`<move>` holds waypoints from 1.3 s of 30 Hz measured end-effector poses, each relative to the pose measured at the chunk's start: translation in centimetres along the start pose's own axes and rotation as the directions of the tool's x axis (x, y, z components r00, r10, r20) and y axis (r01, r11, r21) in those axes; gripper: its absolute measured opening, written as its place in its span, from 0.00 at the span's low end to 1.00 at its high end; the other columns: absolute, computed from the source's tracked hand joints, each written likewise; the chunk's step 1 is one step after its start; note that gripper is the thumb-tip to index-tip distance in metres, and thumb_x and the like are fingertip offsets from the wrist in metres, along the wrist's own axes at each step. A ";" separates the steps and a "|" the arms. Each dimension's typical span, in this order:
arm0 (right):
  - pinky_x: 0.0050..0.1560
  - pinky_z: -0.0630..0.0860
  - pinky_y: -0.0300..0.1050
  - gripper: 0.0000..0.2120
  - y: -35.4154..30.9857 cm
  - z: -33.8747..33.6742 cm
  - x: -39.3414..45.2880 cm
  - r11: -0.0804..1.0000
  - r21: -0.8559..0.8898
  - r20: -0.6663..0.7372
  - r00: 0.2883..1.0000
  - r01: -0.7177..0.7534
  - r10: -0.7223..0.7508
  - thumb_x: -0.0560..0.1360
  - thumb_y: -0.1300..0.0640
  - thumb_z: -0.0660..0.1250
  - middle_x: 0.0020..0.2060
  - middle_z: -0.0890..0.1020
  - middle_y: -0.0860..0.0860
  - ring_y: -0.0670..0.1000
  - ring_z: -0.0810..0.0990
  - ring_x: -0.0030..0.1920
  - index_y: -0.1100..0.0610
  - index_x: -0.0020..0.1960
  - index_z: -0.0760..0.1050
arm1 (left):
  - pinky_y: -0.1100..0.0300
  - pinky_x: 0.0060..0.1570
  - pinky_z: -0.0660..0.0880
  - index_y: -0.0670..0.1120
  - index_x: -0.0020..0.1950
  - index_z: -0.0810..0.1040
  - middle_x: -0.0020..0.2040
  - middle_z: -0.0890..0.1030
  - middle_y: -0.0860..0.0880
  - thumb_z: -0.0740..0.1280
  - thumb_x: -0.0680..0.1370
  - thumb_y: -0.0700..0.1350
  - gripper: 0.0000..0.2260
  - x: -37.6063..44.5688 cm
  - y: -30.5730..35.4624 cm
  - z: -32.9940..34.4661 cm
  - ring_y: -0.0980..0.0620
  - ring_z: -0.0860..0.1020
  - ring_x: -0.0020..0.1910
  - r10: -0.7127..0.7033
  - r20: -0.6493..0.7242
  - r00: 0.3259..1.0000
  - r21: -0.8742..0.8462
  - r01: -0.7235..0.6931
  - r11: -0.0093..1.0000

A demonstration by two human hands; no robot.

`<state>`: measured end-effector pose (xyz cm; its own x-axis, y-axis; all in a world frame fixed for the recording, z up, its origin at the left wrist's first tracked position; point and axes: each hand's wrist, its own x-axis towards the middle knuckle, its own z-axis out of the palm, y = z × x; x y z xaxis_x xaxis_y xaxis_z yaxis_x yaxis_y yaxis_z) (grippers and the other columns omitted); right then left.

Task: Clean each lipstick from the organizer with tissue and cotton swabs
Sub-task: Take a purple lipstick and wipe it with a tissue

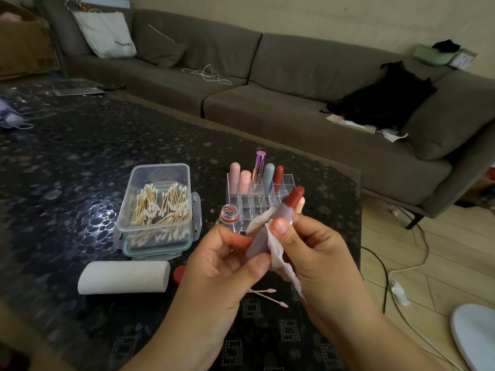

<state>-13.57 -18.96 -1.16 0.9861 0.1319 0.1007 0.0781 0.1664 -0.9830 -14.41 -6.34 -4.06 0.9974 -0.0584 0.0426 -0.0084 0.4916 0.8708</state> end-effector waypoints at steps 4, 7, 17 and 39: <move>0.33 0.75 0.51 0.19 -0.2 -0.1 -0.1 1.000 -0.019 -0.003 1.000 -0.005 0.005 0.70 0.47 0.68 0.35 0.78 0.66 0.59 0.75 0.33 0.65 0.41 0.79 | 0.58 0.39 0.78 0.45 0.39 0.82 0.40 0.83 0.40 0.73 0.71 0.53 0.11 -0.3 0.2 0.1 0.46 0.81 0.38 -0.103 0.070 0.992 0.017 0.102 0.995; 0.27 0.72 0.46 0.16 -0.4 0.0 -0.1 0.999 0.036 0.027 1.000 -0.001 0.000 0.71 0.50 0.68 0.32 0.77 0.63 0.57 0.72 0.28 0.64 0.40 0.79 | 0.61 0.32 0.76 0.46 0.33 0.82 0.33 0.80 0.42 0.69 0.73 0.50 0.12 -0.2 0.2 0.1 0.49 0.78 0.30 -0.104 0.067 0.992 -0.013 0.105 0.994; 0.46 0.82 0.47 0.14 -0.5 0.5 -0.4 0.997 -0.057 0.003 0.999 0.042 -0.041 0.69 0.51 0.69 0.39 0.84 0.60 0.56 0.83 0.41 0.62 0.41 0.81 | 0.65 0.34 0.77 0.41 0.39 0.75 0.35 0.82 0.45 0.72 0.61 0.35 0.10 -0.1 0.1 0.2 0.54 0.81 0.34 0.063 -0.040 0.997 0.004 -0.063 0.998; 0.48 0.81 0.60 0.17 0.1 0.4 0.0 0.991 -0.135 -0.055 0.998 -0.021 0.014 0.68 0.44 0.68 0.40 0.83 0.63 0.63 0.82 0.44 0.59 0.44 0.82 | 0.61 0.43 0.78 0.50 0.38 0.80 0.41 0.84 0.45 0.77 0.65 0.49 0.08 0.2 0.2 -0.2 0.52 0.83 0.42 0.082 0.051 0.995 0.164 -0.090 0.982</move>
<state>-13.65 -18.51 -1.18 0.9937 0.0803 0.0786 0.0764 0.0306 -0.9966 -14.18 -6.13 -3.98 0.9883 -0.0624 0.1391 -0.1093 0.3453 0.9321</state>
